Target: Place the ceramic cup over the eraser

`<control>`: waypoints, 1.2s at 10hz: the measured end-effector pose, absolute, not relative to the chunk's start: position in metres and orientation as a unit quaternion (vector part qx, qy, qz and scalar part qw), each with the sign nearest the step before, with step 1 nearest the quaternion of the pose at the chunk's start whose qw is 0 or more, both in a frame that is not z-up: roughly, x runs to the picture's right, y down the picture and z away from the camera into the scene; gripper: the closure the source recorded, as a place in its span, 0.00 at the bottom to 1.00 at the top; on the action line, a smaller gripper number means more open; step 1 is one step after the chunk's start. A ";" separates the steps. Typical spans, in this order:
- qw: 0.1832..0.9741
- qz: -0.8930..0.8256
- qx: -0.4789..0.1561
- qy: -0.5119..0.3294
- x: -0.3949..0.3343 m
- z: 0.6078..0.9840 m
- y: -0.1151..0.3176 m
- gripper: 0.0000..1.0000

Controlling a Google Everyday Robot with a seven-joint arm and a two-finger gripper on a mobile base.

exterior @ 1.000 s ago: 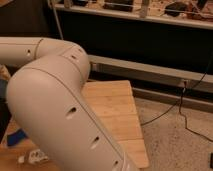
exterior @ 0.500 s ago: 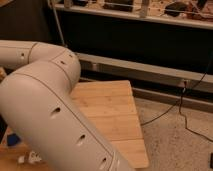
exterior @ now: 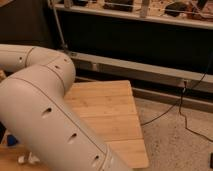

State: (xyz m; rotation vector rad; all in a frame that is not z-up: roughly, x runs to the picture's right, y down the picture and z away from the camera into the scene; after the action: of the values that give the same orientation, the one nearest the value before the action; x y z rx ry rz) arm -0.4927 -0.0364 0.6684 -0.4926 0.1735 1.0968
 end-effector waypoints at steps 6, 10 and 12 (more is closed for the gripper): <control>0.819 0.511 -0.243 0.098 -0.498 0.699 -0.026 1.00; 0.817 0.507 -0.251 0.110 -0.504 0.718 -0.016 1.00; 0.818 0.503 -0.254 0.116 -0.507 0.725 -0.010 1.00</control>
State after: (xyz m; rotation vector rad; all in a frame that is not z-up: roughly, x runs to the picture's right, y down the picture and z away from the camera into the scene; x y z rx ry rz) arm -0.5067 -0.0098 0.7252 -0.5407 0.2479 1.0715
